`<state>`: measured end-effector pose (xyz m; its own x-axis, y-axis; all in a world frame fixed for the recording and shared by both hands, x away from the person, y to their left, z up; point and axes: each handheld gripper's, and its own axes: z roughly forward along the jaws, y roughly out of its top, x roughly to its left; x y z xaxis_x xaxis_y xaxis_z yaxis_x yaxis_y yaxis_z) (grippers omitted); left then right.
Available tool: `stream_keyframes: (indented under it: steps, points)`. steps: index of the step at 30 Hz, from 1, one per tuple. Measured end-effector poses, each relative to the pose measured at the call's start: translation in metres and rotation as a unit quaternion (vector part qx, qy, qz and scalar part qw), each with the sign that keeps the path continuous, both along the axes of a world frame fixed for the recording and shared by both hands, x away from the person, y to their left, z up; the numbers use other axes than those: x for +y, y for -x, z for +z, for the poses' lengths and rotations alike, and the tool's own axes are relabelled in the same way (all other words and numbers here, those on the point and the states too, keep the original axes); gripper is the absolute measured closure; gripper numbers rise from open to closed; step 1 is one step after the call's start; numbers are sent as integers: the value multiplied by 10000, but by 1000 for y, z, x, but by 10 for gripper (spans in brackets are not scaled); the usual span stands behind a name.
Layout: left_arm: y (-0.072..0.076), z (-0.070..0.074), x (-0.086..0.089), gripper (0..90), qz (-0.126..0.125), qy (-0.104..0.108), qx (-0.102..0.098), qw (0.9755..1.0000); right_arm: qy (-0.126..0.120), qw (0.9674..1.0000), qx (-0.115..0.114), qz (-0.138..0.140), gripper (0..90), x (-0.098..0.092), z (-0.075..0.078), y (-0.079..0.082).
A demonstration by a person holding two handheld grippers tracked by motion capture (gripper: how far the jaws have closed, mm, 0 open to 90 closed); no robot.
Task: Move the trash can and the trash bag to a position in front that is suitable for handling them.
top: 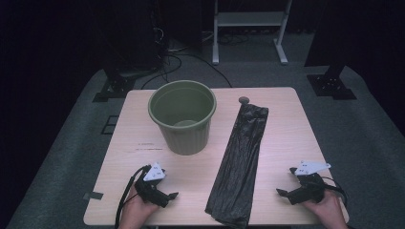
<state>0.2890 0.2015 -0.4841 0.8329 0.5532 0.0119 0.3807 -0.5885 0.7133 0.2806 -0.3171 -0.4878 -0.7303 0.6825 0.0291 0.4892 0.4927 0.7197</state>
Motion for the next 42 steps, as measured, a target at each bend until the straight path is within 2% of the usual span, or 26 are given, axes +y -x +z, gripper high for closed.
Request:
stream_keyframes:
  steps: [1, 2, 3, 5, 10, 12, 17, 18, 20, 23, 25, 27, 31, 34, 36, 37, 40, 42]
  points:
    - [0, 0, 0, 0, 0, 0, 0, 10000, 0, 10000, 0, 0, 40, 0, 0, 0]
    - [0, 0, 0, 0, 1, 0, -1, 10000, -56, 10000, 32, 23, 112, -1, 2, 0]
    - [0, 0, 0, 0, 1, 1, -1, 10000, -81, 9999, 63, 20, 134, 0, 4, -1]
    - [0, 0, 0, 0, 2, 1, -1, 10000, -139, 9999, 57, 17, 134, 1, 4, -2]
    - [0, 0, 0, 0, 15, 5, 1, 10000, -87, 10000, -30, -35, 159, 3, 7, -3]
    - [0, 0, 0, 0, 15, 5, 0, 10000, -143, 9998, -166, -25, 234, 6, 14, -2]
    - [0, 0, 0, 0, 14, 4, 0, 10000, -315, 9991, -262, 58, 314, 17, 22, -4]
    - [0, 0, 0, 0, 17, 2, -2, 10000, -434, 9988, -222, 93, 336, 20, 22, -6]
    - [0, 0, 0, 0, 16, 4, -1, 10000, -465, 9987, -170, 123, 346, 23, 23, -8]
    - [0, 0, 0, 0, 17, 2, -3, 10000, -490, 9984, -195, 220, 367, 38, 23, -14]
    - [0, 0, 0, 0, 24, 2, -2, 10000, -408, 9986, -195, 266, 367, 46, 23, -17]
    - [0, 0, 0, 0, 23, 0, -3, 10000, -488, 9982, -173, 303, 372, 53, 22, -20]
    - [0, 0, 0, 0, 26, 0, -3, 10000, -476, 9981, -206, 347, 371, 67, 23, -26]
    - [0, 0, 0, 0, 31, -1, -3, 10000, -315, 9983, -242, 417, 370, 79, 21, -29]
    - [0, 0, 0, 0, 32, -1, -3, 10000, -325, 9984, -169, 427, 372, 84, 18, -32]
    - [0, 0, 0, 0, 32, 0, -2, 10000, -252, 9985, -166, 450, 381, 86, 17, -33]
    - [0, 0, 0, 0, 32, -2, -3, 10000, -46, 9986, -53, 525, 446, 91, 10, -35]
    - [0, 0, 0, 0, 31, -2, -3, 10000, -7, 9987, -66, 507, 549, 92, 9, -35]
